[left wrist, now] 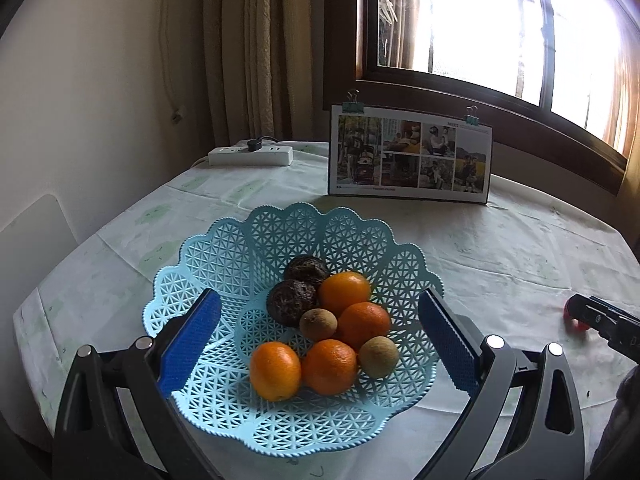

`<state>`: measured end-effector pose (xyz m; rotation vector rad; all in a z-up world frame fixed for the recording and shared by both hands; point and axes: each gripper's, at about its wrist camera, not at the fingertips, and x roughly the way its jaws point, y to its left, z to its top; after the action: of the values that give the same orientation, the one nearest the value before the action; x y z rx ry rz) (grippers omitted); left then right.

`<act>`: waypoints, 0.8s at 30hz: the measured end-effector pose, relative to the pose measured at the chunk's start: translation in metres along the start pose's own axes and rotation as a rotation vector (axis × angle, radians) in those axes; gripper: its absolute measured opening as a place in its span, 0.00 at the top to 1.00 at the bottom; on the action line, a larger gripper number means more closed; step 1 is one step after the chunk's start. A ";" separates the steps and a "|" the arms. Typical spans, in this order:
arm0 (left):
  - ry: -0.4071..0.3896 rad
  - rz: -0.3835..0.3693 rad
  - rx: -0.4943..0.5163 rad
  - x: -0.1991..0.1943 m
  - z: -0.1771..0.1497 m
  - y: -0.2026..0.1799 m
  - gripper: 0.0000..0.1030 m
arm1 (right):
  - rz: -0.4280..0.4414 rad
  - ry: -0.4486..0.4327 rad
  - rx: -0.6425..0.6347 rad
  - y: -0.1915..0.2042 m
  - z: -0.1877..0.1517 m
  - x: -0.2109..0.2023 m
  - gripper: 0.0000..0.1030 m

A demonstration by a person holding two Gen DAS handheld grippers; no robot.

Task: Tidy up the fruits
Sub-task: 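Move the right gripper to a red cherry tomato and close on it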

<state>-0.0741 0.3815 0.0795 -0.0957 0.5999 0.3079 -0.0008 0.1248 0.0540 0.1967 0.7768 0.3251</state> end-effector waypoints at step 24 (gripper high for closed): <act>-0.019 -0.125 0.182 -0.011 0.002 -0.085 0.03 | -0.127 0.068 -0.014 -0.068 -0.005 0.014 0.45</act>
<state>-0.0549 0.2979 0.0872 0.0453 0.5976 0.1323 0.0199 0.0664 0.0213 0.1229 0.8499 0.2176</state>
